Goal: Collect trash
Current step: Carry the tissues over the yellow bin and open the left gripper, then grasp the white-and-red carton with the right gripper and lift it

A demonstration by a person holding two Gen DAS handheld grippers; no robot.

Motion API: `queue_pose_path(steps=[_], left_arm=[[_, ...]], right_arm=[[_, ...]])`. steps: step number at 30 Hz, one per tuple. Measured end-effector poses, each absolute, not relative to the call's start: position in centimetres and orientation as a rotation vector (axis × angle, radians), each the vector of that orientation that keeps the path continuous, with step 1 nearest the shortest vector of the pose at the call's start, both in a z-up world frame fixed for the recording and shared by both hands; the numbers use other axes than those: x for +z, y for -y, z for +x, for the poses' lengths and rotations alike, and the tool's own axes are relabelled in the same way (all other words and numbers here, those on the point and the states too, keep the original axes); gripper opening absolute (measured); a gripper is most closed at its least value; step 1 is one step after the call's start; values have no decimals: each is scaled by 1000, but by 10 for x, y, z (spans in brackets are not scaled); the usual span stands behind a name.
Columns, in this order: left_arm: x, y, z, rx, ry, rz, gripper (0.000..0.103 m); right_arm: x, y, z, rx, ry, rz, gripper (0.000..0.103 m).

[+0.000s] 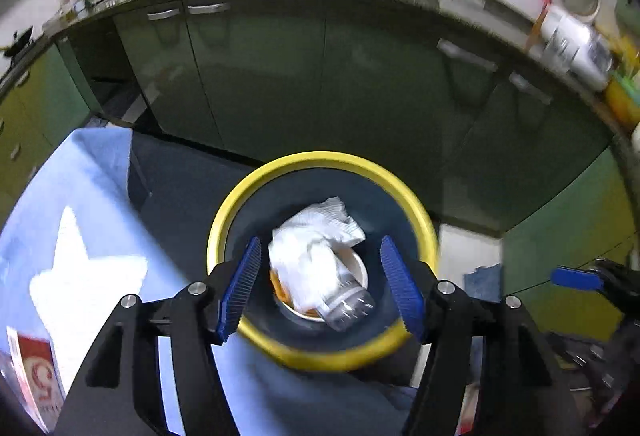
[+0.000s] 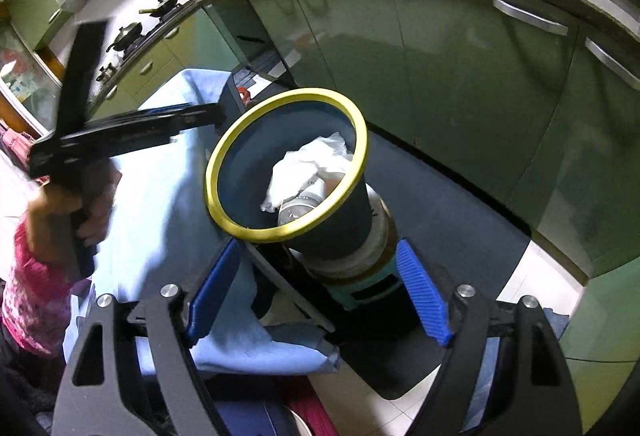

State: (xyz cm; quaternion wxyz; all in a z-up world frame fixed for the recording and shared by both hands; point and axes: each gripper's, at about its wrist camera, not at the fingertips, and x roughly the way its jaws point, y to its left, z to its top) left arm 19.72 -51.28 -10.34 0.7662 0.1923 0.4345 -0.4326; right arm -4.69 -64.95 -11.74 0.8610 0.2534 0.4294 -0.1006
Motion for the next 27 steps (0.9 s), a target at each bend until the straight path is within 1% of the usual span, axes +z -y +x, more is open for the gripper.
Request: queue_pose_path(steps=[5, 6, 8, 12, 15, 18, 22, 27], left_arm=[[-38, 425, 173, -904, -795, 298, 80], [-22, 399, 168, -886, -757, 269, 82], [2, 345, 160, -837, -697, 218, 90], [27, 240, 152, -668, -614, 150, 94], [29, 170, 145, -521, -576, 114, 96], [19, 107, 138, -370, -572, 77, 96], [0, 48, 132, -295, -613, -3, 96], [-19, 0, 132, -224, -639, -38, 96]], right_arm=[[-116, 632, -36, -172, -911, 503, 77], [-115, 625, -30, -155, -919, 490, 77], [-113, 611, -19, -123, -934, 459, 77], [-104, 570, 12, -33, -958, 376, 77], [-95, 531, 37, 61, -969, 289, 77], [-86, 489, 66, 139, -978, 216, 77], [-78, 432, 105, 280, -978, 130, 77], [-76, 369, 174, 345, -1044, 131, 77]])
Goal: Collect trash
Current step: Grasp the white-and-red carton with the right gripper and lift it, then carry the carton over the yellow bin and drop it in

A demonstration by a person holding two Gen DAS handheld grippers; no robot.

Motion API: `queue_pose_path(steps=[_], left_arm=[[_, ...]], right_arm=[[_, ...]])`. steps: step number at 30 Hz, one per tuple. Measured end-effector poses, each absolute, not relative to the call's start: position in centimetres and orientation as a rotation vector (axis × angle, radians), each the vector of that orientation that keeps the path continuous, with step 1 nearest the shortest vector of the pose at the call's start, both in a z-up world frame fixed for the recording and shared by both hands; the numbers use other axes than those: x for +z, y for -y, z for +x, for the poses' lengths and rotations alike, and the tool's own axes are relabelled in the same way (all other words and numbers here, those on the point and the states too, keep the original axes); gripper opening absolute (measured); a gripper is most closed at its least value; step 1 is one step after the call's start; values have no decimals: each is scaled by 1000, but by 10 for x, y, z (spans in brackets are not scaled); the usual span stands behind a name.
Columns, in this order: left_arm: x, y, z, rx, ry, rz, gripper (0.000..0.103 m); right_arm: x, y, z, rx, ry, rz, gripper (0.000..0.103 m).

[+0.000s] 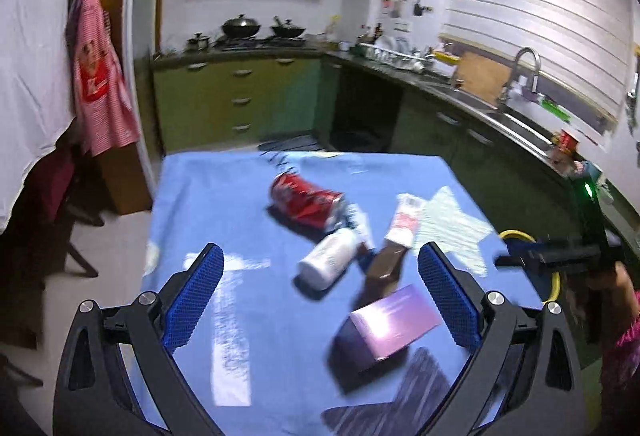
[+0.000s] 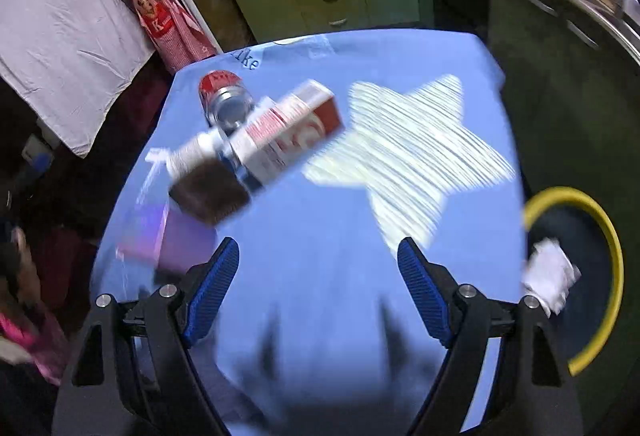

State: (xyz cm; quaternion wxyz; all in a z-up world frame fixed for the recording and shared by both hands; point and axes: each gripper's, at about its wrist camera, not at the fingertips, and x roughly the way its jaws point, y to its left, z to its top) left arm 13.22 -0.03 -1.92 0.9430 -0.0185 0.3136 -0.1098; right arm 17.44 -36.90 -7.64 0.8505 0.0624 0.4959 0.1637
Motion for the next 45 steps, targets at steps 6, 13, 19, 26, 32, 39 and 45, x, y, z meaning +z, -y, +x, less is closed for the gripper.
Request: queue_pose_path(steps=[6, 13, 19, 26, 32, 39, 45], left_arm=[[-29, -14, 133, -222, -631, -37, 96], [-34, -9, 133, -255, -626, -1, 97], [-40, -17, 133, -272, -625, -18, 97], [-44, -26, 132, -274, -630, -33, 97], [-46, -28, 132, -265, -638, -41, 98], [-46, -21, 131, -268, -646, -32, 98], [-43, -10, 129, -279, -640, -16, 98]], right_arm=[[-75, 320, 258, 290, -1154, 216, 77], [-105, 301, 314, 95, -1324, 257, 70], [-121, 296, 329, 65, -1401, 305, 66], [-132, 291, 334, 50, -1454, 254, 52], [-133, 298, 334, 51, -1466, 173, 35], [-112, 316, 306, 105, -1407, 106, 34], [-70, 361, 252, 165, -1310, 129, 34]])
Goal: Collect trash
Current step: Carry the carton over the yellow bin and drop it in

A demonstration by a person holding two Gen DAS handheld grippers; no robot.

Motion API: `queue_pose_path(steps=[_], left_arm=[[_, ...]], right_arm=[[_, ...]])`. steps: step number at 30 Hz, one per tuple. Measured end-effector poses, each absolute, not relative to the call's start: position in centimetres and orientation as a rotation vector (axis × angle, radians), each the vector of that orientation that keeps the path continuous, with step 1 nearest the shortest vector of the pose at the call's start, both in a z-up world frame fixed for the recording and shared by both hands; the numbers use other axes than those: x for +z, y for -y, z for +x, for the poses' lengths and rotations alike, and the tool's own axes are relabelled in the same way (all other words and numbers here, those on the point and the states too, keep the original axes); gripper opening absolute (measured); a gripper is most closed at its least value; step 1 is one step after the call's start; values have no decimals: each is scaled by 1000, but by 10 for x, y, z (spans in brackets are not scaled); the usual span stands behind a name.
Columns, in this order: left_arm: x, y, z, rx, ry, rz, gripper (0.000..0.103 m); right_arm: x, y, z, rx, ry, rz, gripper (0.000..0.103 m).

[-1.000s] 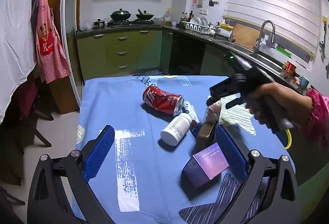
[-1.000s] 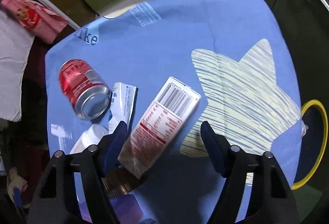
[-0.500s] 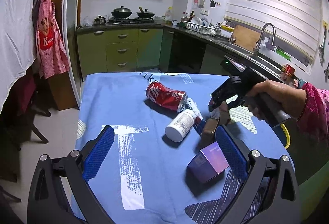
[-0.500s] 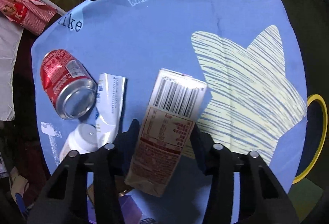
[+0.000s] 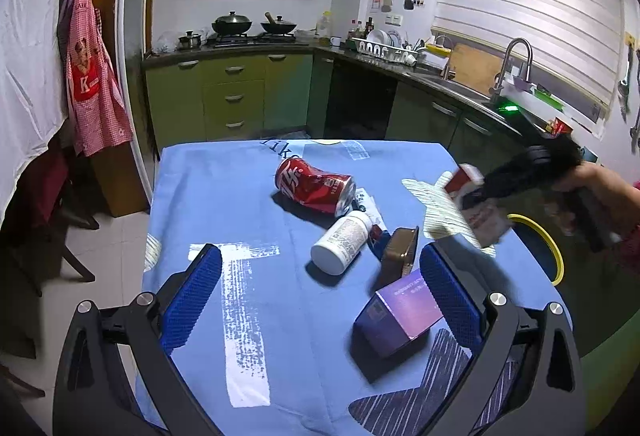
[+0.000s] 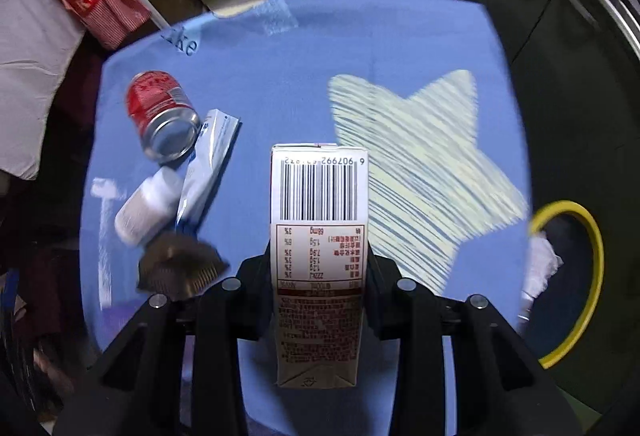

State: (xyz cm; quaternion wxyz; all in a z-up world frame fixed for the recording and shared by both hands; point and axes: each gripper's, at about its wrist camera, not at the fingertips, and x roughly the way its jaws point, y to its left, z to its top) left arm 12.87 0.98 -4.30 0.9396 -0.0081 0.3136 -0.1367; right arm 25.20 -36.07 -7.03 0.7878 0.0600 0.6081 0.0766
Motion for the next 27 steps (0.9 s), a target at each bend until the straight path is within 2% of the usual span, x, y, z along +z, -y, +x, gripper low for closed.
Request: queue_pose_path(steps=[7, 17, 18, 19, 20, 24, 27], left_arm=[[-41, 13, 126, -322, -646, 9, 98], [-35, 47, 119, -387, -646, 58, 98], [-34, 50, 118, -393, -648, 65, 98], [-34, 52, 118, -399, -648, 69, 98], [-33, 53, 118, -404, -647, 70, 98], [-33, 58, 118, -446, -652, 75, 98], [-38, 61, 117, -494, -659, 85, 98]], right_arm=[[-43, 468, 198, -5, -1210, 184, 35], [-120, 596, 175, -256, -1259, 306, 35], [-127, 605, 176, -267, -1263, 318, 39], [-133, 612, 177, -280, -1263, 329, 49], [-136, 620, 177, -304, -1258, 329, 52], [-125, 624, 166, -319, -1192, 314, 53], [-105, 608, 141, -231, -1111, 352, 60]])
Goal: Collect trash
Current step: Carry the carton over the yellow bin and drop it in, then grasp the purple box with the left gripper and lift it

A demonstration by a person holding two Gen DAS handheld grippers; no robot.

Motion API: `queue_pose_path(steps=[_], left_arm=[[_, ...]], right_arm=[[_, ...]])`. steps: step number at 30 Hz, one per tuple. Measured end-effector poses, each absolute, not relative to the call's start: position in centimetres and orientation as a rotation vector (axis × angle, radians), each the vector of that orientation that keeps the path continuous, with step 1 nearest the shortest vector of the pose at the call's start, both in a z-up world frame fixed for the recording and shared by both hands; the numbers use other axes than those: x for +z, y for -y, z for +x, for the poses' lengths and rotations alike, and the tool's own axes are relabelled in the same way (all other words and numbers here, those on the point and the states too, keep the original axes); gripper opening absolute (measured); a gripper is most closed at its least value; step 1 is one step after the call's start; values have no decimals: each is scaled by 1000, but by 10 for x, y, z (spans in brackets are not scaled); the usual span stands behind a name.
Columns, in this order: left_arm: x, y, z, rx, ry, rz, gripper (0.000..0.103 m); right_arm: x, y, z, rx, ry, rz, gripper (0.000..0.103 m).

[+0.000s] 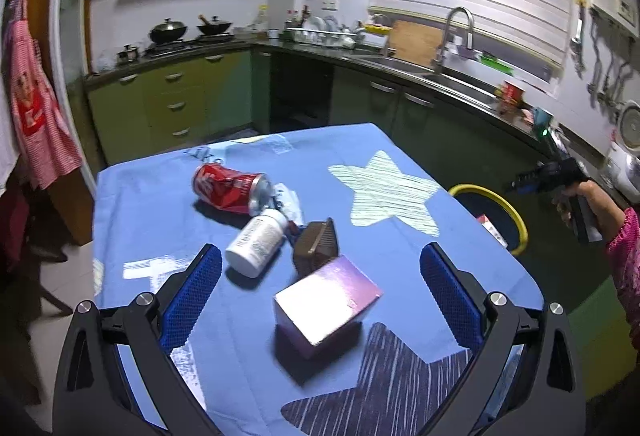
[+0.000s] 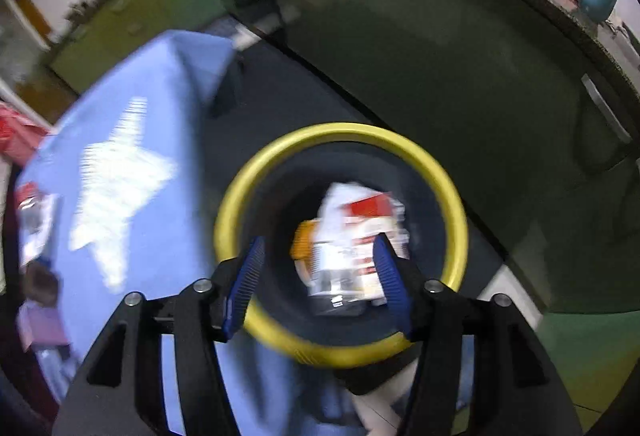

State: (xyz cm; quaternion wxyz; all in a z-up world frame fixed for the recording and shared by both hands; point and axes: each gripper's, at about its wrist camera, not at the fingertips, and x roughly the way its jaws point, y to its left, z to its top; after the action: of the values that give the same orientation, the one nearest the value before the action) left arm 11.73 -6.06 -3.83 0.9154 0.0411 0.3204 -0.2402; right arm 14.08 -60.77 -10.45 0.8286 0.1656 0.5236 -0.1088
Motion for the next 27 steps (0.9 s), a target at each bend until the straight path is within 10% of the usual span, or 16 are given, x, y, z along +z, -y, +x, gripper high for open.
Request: queue_pose_path(steps=[27], left_arm=[[-130, 76, 167, -944, -825, 311, 89]], right_arm=[[-73, 487, 74, 50, -980, 292, 63]])
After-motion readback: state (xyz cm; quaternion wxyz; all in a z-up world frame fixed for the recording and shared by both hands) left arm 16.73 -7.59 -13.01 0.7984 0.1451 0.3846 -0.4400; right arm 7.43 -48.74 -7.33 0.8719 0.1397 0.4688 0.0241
